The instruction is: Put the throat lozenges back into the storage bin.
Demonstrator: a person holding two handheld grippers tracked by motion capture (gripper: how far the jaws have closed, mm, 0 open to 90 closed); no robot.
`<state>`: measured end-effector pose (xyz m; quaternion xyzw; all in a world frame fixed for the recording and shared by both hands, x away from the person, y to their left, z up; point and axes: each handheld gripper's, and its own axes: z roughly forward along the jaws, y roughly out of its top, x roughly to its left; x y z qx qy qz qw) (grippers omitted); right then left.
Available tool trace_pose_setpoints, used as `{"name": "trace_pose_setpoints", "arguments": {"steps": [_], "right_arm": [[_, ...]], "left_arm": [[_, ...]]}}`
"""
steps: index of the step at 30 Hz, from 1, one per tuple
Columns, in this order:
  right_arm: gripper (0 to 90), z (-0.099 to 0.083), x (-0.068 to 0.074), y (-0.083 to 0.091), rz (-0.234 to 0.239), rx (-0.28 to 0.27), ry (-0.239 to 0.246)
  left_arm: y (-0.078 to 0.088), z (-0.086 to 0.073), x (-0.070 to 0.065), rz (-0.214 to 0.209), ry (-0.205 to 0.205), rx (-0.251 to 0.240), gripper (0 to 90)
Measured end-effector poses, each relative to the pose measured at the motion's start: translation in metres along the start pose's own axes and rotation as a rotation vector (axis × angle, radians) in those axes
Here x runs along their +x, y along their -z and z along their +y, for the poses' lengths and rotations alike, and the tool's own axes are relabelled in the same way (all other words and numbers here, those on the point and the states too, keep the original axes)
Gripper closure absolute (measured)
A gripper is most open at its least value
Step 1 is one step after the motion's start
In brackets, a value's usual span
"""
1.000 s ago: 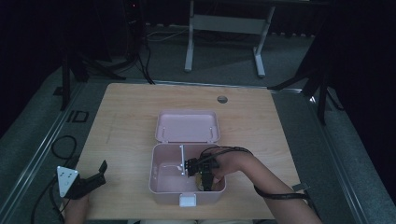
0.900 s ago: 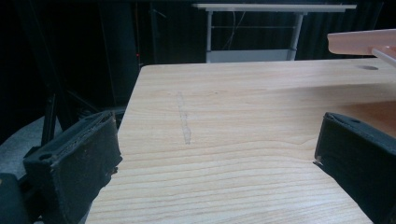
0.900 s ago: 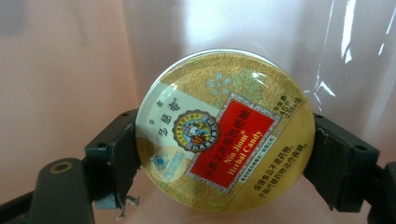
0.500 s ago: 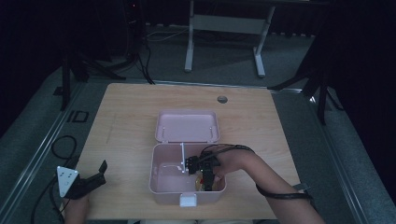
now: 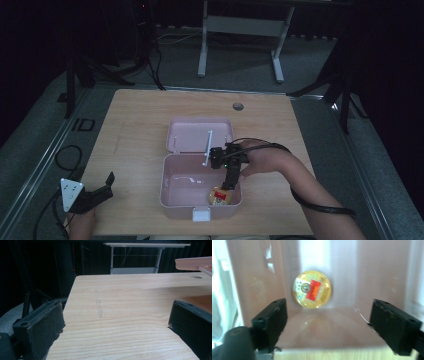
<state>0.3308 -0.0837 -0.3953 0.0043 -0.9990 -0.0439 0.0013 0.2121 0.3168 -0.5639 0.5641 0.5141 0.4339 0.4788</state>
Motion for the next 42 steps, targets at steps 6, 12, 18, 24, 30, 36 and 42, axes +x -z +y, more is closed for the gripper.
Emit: {"name": "trace_pose_setpoints", "arguments": {"steps": [6, 12, 18, 24, 30, 36, 42], "right_arm": [[12.4, -0.031, -0.005, 0.028, -0.036, -0.081, -0.053], [12.5, -0.062, -0.011, 0.033, -0.071, -0.115, -0.112], [12.7, -0.090, -0.016, 0.020, -0.092, -0.142, -0.173], [12.7, -0.119, -0.022, -0.003, -0.143, -0.241, -0.246], [12.7, -0.148, -0.024, -0.036, -0.184, -0.358, -0.323], [12.7, -0.168, -0.026, -0.074, -0.202, -0.442, -0.405], [12.5, -0.184, -0.026, -0.094, -0.284, -0.542, -0.509]], "left_arm": [[0.000, 0.000, 0.000, -0.001, 0.001, -0.001, 0.5], [0.000, 0.000, -0.001, 0.000, 0.000, 0.000, 0.5], [0.000, 0.000, -0.001, -0.002, -0.002, 0.001, 0.5], [0.000, 0.000, -0.001, -0.003, -0.003, 0.000, 0.5], [0.000, 0.000, -0.001, -0.003, -0.003, 0.000, 0.5], [0.000, 0.000, -0.001, -0.003, -0.003, 0.000, 0.5], [0.000, 0.000, -0.001, -0.004, -0.003, 0.000, 0.5]]}}
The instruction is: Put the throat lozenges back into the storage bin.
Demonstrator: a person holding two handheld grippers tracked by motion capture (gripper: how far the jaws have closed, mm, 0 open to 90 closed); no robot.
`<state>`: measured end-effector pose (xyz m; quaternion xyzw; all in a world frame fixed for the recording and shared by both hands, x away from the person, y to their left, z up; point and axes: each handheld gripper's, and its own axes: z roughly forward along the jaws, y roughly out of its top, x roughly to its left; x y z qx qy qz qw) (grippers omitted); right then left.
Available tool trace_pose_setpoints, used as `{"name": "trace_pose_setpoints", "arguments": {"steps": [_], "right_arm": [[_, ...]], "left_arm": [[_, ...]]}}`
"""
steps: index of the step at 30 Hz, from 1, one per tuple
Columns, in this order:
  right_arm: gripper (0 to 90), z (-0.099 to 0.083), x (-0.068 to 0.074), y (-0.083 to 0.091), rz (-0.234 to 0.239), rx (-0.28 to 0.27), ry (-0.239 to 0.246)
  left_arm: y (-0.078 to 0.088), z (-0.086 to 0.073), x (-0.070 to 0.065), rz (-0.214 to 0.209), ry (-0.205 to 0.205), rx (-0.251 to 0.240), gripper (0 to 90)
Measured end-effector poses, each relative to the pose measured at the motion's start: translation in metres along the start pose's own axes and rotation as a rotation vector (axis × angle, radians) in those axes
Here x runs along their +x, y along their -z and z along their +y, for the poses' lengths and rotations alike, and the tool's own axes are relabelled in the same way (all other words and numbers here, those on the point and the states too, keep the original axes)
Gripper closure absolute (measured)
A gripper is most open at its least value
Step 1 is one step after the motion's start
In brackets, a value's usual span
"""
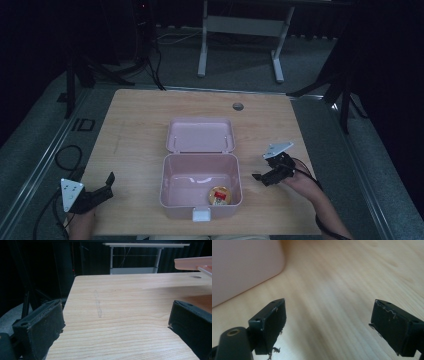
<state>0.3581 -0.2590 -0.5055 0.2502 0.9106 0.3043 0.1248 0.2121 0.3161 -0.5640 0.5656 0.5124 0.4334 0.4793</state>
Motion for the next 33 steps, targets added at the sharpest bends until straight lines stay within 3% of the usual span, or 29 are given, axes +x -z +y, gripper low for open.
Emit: {"name": "trace_pose_setpoints", "arguments": {"steps": [5, 7, 10, 13, 17, 22, 26, 33], "right_arm": [[12.1, -0.017, -0.007, 0.002, -0.160, -0.114, -0.083], [12.1, -0.024, -0.010, 0.004, -0.197, -0.145, -0.123], [12.0, -0.031, -0.010, 0.004, -0.282, -0.153, -0.138], [11.9, -0.040, -0.011, 0.006, -0.344, -0.162, -0.185], [11.9, -0.051, -0.013, 0.006, -0.373, -0.183, -0.268], [11.9, -0.063, -0.013, 0.008, -0.447, -0.204, -0.294], [11.9, -0.074, -0.015, 0.012, -0.468, -0.258, -0.370], [12.7, -0.089, -0.021, 0.019, -0.508, -0.296, -0.438]], "left_arm": [[0.000, 0.000, 0.000, 0.000, 0.000, 0.000, 0.5], [0.000, 0.000, 0.000, 0.000, 0.001, 0.001, 0.5], [0.000, 0.000, 0.000, -0.001, 0.000, 0.001, 0.5], [0.000, 0.000, 0.000, -0.001, -0.001, 0.001, 0.5], [0.000, 0.000, 0.000, 0.000, -0.001, 0.001, 0.5], [0.000, 0.000, 0.000, 0.001, 0.000, 0.002, 0.5], [0.000, 0.000, 0.000, 0.002, -0.002, 0.003, 0.5], [-0.001, 0.000, 0.000, 0.003, -0.002, 0.006, 0.5]]}}
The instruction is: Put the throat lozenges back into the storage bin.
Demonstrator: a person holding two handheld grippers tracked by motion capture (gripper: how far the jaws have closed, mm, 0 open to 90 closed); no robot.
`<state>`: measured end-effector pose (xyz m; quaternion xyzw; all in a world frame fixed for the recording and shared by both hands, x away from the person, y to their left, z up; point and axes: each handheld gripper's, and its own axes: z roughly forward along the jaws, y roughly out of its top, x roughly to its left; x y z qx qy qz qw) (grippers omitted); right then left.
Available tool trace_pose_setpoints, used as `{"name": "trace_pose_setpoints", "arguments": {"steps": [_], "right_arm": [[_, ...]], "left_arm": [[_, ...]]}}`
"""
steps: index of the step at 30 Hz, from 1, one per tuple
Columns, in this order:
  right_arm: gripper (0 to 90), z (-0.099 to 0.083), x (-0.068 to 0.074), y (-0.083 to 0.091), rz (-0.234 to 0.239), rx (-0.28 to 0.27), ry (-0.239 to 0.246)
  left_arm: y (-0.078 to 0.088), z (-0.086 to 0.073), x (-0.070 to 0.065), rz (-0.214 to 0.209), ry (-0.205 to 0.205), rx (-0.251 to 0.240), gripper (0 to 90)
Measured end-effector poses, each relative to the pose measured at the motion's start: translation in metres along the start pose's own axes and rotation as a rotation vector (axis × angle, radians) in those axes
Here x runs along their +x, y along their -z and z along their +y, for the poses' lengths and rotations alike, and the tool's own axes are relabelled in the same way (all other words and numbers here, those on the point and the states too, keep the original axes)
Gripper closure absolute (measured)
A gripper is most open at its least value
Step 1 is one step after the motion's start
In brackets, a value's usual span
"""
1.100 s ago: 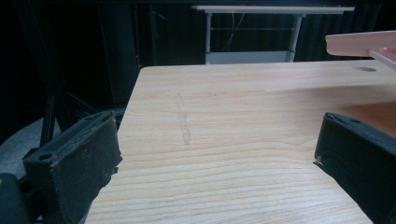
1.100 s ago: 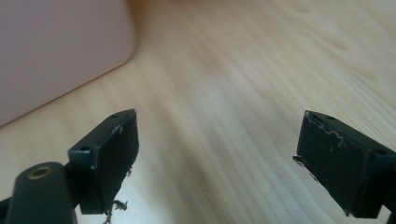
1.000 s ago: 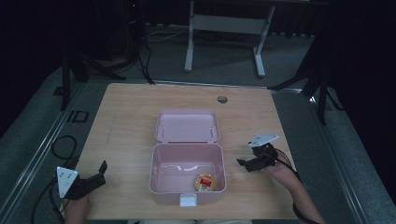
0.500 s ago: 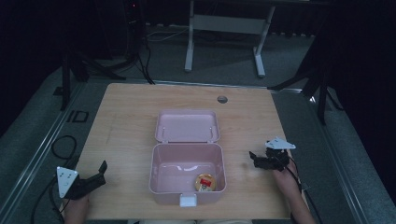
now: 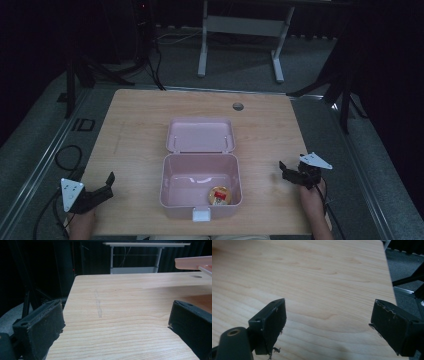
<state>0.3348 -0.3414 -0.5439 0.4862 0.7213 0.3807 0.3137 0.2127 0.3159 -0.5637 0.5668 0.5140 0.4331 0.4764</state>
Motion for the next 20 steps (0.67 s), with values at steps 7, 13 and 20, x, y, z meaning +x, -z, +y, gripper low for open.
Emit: {"name": "trace_pose_setpoints", "arguments": {"steps": [7, 13, 20], "right_arm": [[13.1, -0.004, -0.017, 0.004, -0.022, -0.014, -0.061], [13.2, -0.009, -0.024, 0.003, -0.040, -0.014, -0.095], [13.2, -0.011, -0.025, 0.001, -0.033, -0.005, -0.102]], "left_arm": [[0.000, 0.000, 0.000, -0.002, 0.002, -0.001, 0.5], [0.000, 0.000, 0.000, -0.001, 0.004, -0.002, 0.5], [0.000, 0.000, 0.001, -0.001, 0.004, -0.002, 0.5]]}}
